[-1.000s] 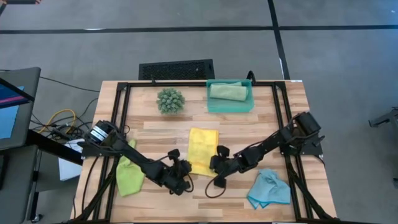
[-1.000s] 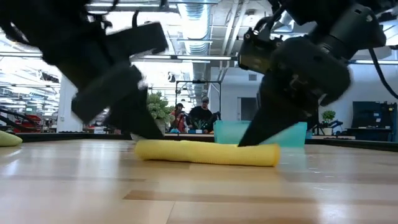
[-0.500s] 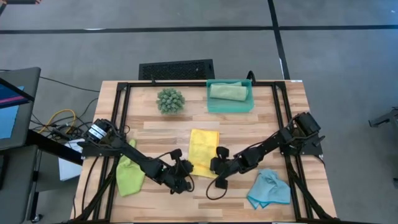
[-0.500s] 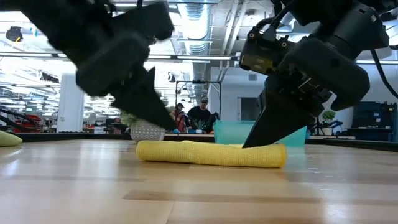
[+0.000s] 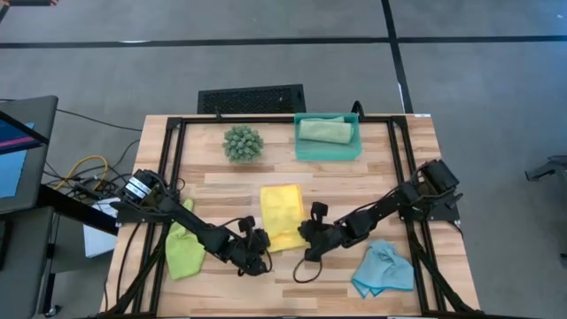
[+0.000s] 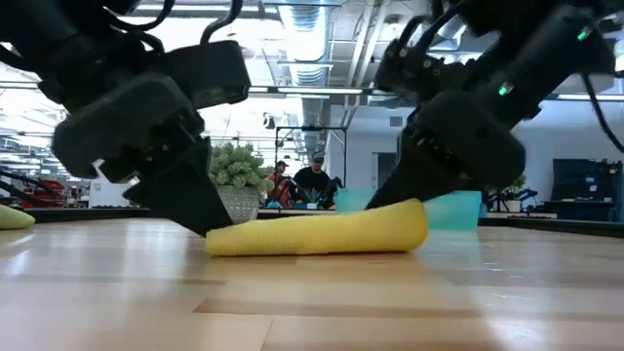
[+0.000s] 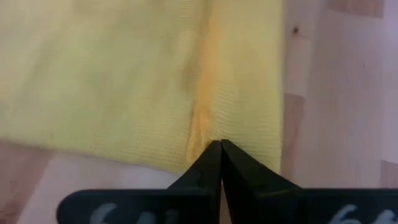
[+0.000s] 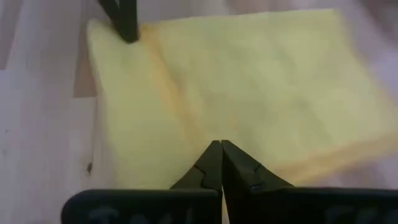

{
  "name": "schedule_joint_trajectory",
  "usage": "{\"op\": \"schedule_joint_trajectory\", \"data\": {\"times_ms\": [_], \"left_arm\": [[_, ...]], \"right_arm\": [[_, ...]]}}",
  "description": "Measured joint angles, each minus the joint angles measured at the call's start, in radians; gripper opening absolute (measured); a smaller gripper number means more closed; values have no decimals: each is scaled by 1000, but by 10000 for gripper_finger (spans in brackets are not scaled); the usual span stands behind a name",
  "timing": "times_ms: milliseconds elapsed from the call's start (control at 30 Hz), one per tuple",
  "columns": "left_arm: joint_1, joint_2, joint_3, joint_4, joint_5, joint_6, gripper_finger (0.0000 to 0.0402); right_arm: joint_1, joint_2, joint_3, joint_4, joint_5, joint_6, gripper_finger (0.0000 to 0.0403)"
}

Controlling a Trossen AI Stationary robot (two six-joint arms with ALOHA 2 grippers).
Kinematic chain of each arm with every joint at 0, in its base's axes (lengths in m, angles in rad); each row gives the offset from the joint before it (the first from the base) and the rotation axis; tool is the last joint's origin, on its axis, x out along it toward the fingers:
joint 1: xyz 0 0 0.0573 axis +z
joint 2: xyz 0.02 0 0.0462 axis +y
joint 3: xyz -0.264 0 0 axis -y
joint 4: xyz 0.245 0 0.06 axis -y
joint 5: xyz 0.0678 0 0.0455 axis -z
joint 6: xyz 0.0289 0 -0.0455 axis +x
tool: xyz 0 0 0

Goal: Roll microfiber towels into tight, uniform cylinder then place into a basket
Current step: Roll the yellow microfiber cloth

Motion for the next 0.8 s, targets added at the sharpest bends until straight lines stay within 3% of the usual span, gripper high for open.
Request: {"op": "schedule_joint_trajectory", "data": {"times_ms": [233,433,633,800], "left_arm": [[0,0,0,4,5,-4,0],[0,1,0,9,4,-16,0],[1,1,0,11,5,-16,0],[1,2,0,10,4,-16,0]], "right_arm": [[80,-52,2,109,-24,-86,27],[95,-19,-2,168,-58,-140,100],[44,56,-1,276,-172,-231,179],[5,128,40,295,-190,-314,209]]}}
